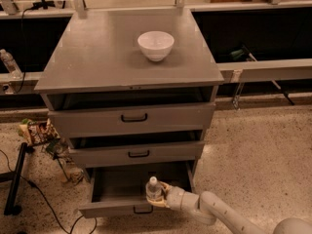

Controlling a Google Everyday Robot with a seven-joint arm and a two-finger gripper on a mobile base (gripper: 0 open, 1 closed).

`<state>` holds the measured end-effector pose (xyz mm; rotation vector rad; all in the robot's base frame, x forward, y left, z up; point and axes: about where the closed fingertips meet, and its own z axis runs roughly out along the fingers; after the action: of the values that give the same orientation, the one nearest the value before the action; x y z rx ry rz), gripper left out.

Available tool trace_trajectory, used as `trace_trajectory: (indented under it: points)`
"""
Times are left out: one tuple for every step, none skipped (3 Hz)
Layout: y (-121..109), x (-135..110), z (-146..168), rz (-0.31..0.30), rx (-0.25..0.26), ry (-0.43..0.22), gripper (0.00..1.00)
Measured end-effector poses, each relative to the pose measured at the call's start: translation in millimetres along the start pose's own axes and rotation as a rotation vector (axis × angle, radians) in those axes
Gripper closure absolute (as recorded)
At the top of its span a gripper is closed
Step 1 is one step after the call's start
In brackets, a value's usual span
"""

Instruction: Place blue plastic bottle into bottom drawer

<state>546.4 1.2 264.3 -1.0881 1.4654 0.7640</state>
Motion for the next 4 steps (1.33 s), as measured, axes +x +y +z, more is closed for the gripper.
trace_trajectory:
  points:
    - [0.0,0.0,0.0,0.000,0.000,0.000,1.00]
    - [0.0,-0.1,0.0,0.000,0.000,0.000,1.00]
    - [0.1,-0.3,0.1,0.000,0.000,0.000,1.00]
    - [-1.3,-2.2,1.6,-0.005,-0.001,-0.002,1.00]
